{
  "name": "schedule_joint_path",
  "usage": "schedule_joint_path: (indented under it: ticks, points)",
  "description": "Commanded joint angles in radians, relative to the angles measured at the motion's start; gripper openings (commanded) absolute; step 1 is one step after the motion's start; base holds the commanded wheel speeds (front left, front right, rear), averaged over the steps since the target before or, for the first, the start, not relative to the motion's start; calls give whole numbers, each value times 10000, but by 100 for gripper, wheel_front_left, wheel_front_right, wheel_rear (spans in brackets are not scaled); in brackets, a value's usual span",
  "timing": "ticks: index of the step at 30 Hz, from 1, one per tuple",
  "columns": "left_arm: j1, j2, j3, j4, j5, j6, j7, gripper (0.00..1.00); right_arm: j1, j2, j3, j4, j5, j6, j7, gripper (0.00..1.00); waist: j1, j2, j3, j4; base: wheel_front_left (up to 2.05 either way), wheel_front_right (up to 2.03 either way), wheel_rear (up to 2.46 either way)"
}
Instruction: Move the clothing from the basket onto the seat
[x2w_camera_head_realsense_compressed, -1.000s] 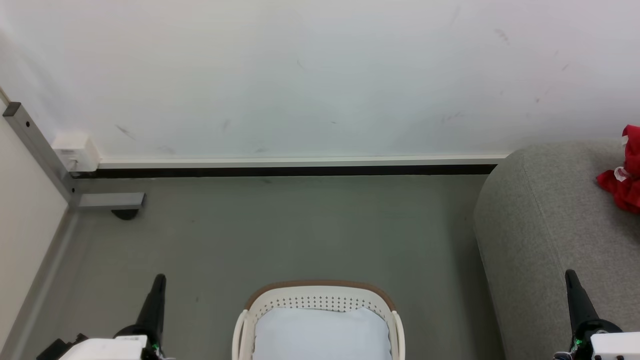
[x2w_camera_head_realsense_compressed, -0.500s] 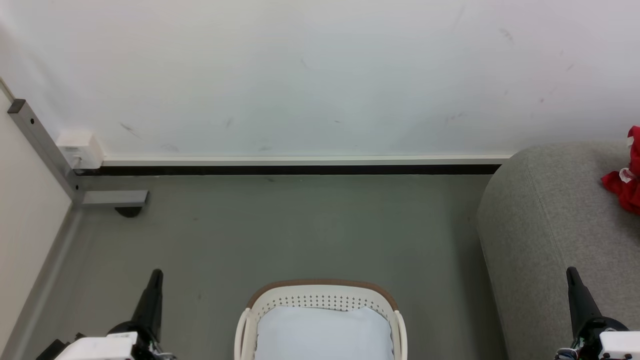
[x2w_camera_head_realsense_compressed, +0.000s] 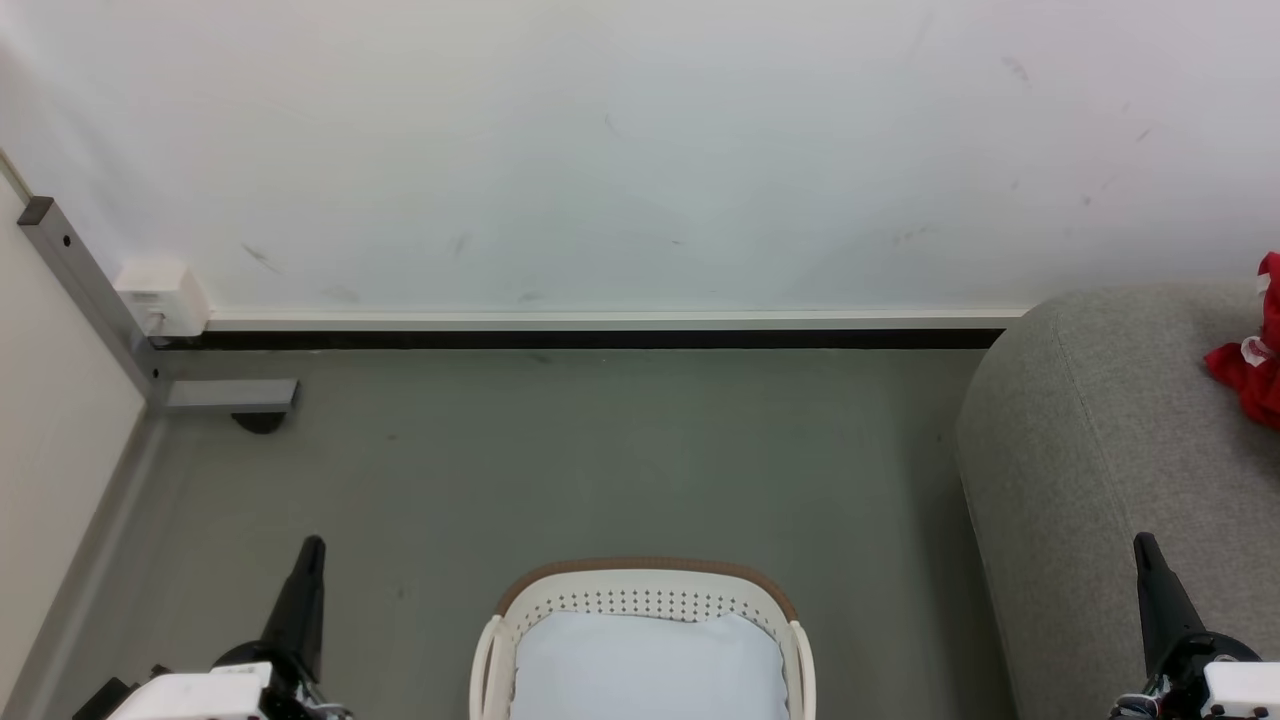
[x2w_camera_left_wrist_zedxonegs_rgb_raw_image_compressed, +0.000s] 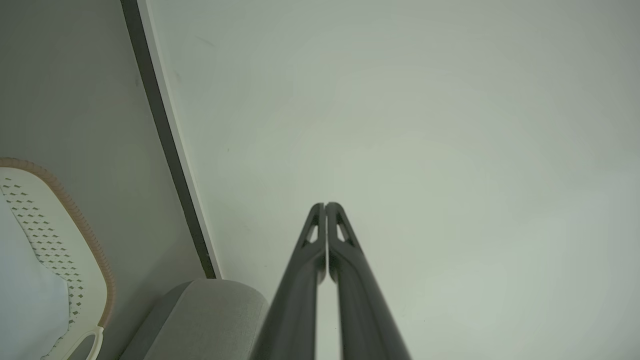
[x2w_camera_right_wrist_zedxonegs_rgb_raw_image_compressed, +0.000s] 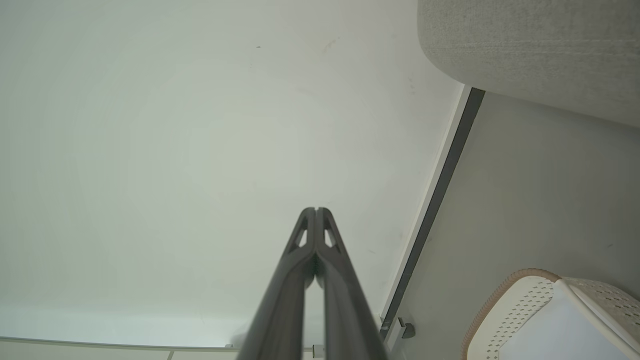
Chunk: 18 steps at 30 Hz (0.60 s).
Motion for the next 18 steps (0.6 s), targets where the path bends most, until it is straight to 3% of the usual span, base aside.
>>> schedule_joint_path:
  ticks: [1,18]
  points:
    - [-90,19,20,-30,-132,-48,40,0,-124,-80,-41,-53,6,-21,43,0,0,0,0,-1,0,0,0]
    - [-90,19,19,-32,-133,-48,38,0,-124,-79,-39,-52,6,-21,43,0,0,0,0,-1,0,0,0]
